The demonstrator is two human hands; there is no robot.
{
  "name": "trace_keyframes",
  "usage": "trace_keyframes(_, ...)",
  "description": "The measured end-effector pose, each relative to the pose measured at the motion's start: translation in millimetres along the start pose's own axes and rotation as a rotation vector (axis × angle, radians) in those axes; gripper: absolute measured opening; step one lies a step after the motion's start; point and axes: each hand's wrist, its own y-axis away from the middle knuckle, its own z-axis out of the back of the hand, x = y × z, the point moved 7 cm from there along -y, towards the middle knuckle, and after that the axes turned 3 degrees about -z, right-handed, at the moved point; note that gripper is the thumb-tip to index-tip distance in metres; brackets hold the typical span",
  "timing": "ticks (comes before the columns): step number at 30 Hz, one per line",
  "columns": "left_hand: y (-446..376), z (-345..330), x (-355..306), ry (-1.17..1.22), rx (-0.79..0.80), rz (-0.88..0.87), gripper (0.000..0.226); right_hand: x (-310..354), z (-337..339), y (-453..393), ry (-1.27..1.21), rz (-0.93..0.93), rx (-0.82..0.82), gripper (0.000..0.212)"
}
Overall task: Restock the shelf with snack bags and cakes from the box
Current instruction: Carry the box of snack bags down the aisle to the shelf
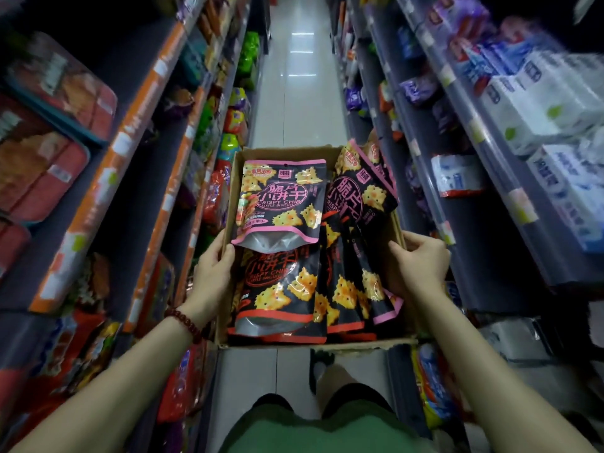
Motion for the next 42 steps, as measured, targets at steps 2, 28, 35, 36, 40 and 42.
trace_keyframes(2, -29, -11, -9, -0.037, -0.025, 0.011, 0.037, 8, -7, -33, -0.019, -0.001, 0.011, 0.026)
trace_keyframes(28, -456, -66, -37, -0.033, 0.079, 0.106, 0.046, 166, -155, -371, 0.011, -0.086, -0.026, 0.029)
trace_keyframes(35, -566, -86, -60, 0.03, 0.108, 0.116, 0.04, 207, -193, -458, 0.002, -0.126, -0.044, 0.027)
trace_keyframes(36, -581, -91, -65, 0.033, 0.108, 0.118, 0.039, 213, -200, -473, 0.005, -0.126, -0.046, 0.027)
trace_keyframes(40, -652, -104, -75, 0.018, 0.085, 0.142, 0.039, 244, -228, -544, 0.017, -0.124, -0.021, 0.027)
trace_keyframes(42, -683, -106, -79, 0.0, 0.078, 0.149, 0.04, 257, -241, -574, 0.023, -0.119, -0.016, 0.028)
